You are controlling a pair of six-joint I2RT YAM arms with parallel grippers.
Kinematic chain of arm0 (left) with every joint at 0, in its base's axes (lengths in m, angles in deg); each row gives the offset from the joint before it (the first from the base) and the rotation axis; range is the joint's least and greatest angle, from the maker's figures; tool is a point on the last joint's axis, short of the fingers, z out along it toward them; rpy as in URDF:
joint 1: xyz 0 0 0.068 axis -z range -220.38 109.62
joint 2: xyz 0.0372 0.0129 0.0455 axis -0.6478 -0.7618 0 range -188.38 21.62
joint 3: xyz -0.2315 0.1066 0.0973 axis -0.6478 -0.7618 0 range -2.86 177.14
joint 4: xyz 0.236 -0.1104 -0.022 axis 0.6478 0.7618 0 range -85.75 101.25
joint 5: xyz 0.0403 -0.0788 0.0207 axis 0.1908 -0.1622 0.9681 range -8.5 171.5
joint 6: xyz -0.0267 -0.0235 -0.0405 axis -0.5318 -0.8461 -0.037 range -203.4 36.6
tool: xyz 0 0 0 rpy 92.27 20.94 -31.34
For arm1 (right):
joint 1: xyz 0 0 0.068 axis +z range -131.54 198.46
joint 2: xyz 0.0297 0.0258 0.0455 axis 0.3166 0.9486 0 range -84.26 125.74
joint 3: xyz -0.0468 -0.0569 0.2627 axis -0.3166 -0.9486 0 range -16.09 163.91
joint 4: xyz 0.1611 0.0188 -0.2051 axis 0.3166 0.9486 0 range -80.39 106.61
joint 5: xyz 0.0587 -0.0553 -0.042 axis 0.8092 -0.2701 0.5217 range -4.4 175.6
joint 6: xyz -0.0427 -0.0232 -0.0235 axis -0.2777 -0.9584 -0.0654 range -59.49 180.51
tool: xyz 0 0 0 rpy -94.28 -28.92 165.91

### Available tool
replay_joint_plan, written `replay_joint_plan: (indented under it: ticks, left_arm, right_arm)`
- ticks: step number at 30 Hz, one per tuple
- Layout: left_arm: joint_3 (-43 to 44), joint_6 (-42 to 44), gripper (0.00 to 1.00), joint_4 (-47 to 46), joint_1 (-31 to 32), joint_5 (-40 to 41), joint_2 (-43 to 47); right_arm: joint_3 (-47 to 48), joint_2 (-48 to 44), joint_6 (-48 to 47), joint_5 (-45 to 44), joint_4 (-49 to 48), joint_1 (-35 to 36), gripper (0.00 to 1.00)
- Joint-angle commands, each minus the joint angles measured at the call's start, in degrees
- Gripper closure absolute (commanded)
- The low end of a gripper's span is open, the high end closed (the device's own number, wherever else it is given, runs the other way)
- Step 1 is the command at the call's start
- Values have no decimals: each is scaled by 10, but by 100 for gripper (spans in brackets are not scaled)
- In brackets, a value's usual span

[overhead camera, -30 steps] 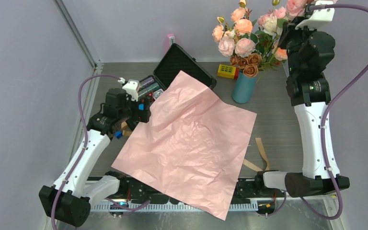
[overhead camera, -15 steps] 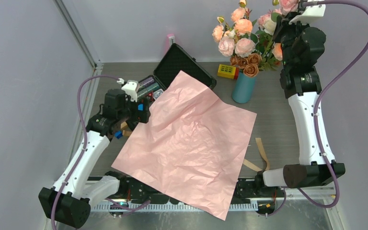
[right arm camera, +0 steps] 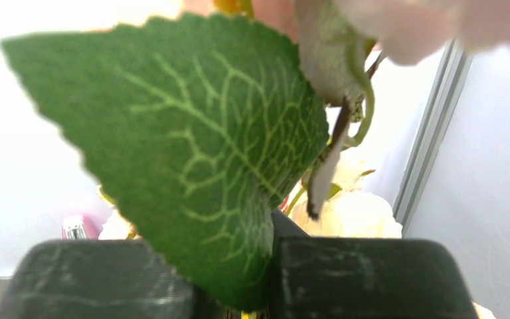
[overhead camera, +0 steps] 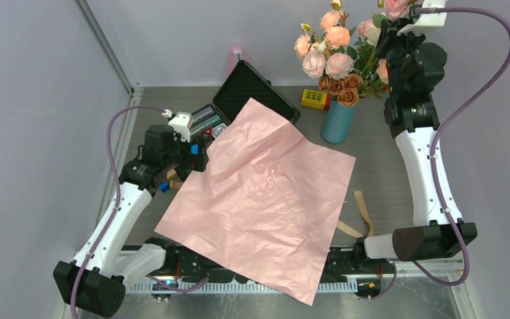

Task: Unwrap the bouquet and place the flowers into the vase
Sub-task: Place the fake flower in the vase.

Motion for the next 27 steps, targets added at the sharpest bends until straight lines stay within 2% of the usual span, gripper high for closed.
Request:
replay_joint_plan:
  ticks: [1,12,27]
  left_arm:
    - [-2,7,3,-4,-5,-5,16]
    - [-4,5,3,-5,-5,-7,15]
    - [-7,2,3,-6,-5,-4,16]
  right_arm:
    - [-14,-5,-13,16,-40,-1,100]
    - [-101,-30,-15,21,-56,-1,100]
    - [-166,-20,-9,19,-85,-1,100]
